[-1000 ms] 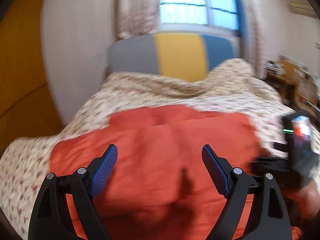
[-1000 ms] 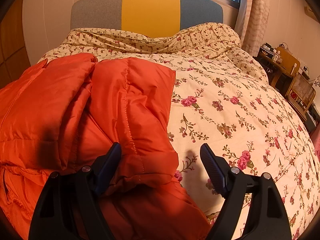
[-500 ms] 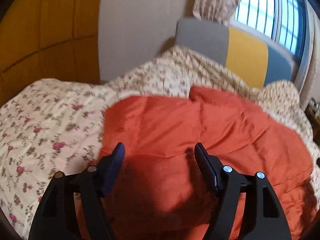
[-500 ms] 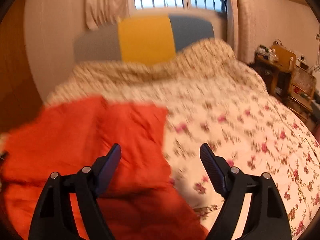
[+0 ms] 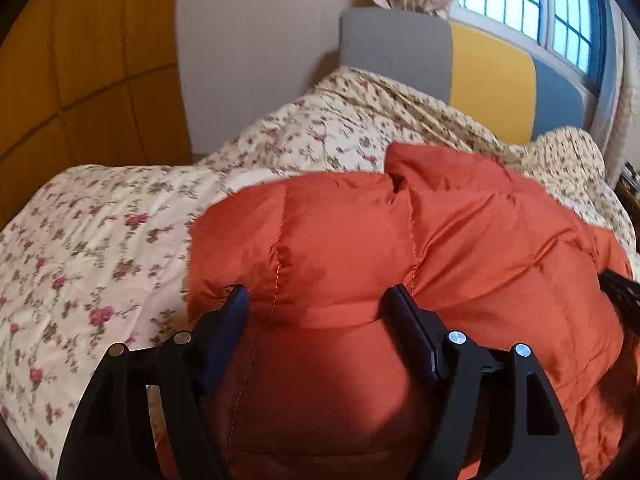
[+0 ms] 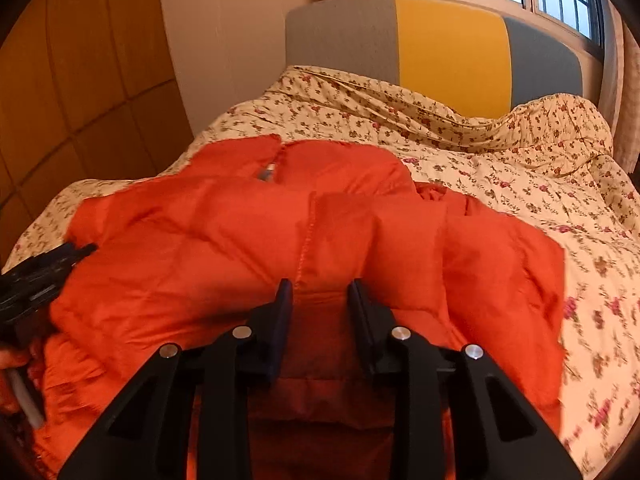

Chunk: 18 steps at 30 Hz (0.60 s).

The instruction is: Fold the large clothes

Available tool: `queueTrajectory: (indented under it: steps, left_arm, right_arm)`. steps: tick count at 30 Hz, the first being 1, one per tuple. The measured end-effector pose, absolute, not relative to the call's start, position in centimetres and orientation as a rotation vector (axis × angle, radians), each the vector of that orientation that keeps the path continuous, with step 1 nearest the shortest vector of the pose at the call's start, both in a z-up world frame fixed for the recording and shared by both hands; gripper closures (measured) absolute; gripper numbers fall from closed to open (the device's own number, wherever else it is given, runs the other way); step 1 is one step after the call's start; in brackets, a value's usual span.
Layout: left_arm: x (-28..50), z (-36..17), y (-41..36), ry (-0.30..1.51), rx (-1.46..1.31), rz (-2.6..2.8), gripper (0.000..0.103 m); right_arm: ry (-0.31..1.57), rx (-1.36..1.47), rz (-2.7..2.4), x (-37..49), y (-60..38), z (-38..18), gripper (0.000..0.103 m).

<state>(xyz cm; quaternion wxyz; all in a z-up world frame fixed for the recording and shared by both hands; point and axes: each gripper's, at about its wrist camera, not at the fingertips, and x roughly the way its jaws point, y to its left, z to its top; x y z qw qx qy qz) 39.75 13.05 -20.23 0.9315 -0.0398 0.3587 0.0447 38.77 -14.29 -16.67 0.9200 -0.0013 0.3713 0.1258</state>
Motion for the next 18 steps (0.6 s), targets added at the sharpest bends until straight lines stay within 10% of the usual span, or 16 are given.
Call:
queueTrajectory:
  steps: [10, 18]
  left_arm:
    - [40.3, -21.4, 13.6, 0.771, -0.113, 0.075, 0.027]
    - [38.6, -20.8, 14.0, 0.772, -0.121, 0.137, 0.004]
  right_arm:
    - [0.776, 0.007, 0.251, 39.5, -14.5, -19.0, 0.074]
    - [0.751, -0.037, 0.211, 38.3, -14.1, -18.4, 0.059]
